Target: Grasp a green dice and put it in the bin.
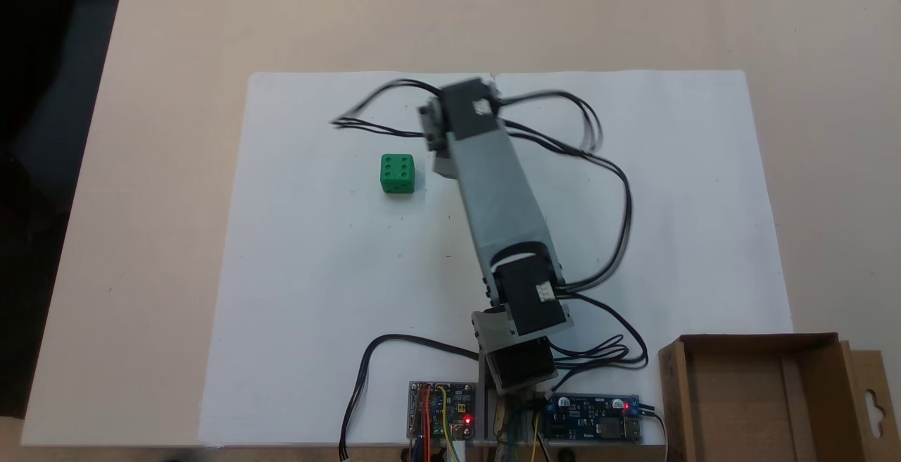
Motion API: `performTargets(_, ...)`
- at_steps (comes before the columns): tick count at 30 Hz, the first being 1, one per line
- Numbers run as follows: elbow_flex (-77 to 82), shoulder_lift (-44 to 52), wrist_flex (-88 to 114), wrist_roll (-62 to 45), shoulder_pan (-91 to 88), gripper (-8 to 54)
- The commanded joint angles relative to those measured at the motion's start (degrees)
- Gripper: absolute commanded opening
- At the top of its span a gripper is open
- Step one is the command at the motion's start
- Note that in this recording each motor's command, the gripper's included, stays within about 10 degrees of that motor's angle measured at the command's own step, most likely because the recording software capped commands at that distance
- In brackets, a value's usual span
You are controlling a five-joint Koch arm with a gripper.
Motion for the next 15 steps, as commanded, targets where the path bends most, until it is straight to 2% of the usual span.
performTargets(1, -3.4, 0.1, 9.2, 7.4, -2.7, 40.3)
performTargets(6, -8.3, -2.3, 19.7, 9.5, -5.6, 38.2)
performTargets(15, -15.9, -7.7, 19.7, 10.0, -7.4, 38.3)
